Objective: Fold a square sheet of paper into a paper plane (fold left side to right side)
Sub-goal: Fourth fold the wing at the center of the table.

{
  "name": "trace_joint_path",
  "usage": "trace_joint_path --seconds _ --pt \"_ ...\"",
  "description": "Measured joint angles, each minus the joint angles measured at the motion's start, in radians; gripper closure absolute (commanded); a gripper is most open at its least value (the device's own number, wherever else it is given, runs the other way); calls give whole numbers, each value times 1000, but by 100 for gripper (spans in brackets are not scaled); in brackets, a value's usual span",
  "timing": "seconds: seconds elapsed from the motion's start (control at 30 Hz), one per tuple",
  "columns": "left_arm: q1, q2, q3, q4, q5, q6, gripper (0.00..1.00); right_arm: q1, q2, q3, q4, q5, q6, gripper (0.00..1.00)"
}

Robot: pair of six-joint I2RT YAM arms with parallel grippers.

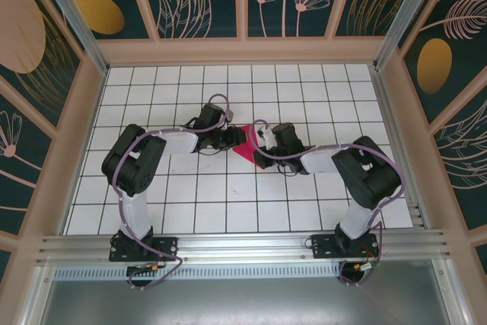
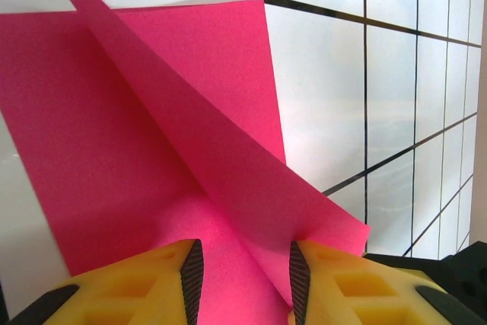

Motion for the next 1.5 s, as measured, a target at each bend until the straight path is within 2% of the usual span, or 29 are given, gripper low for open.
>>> trace_joint_path --seconds 0.73,1.07,1.2,1.3,1.5 --pt "-16 57 35 3 10 -3 62 -19 26 5 -2 -56 12 82" --pt "-20 58 39 -1 -8 -3 62 -41 32 11 -4 -112 32 77" --pt "-20 58 39 -1 -8 -3 61 -51 29 11 -3 -142 57 70" --pt "-21 58 39 -1 -8 -3 61 -78 13 10 0 -177 77 65" --pt "-21 58 39 -1 -8 -3 61 -154 -25 11 37 -241 109 64"
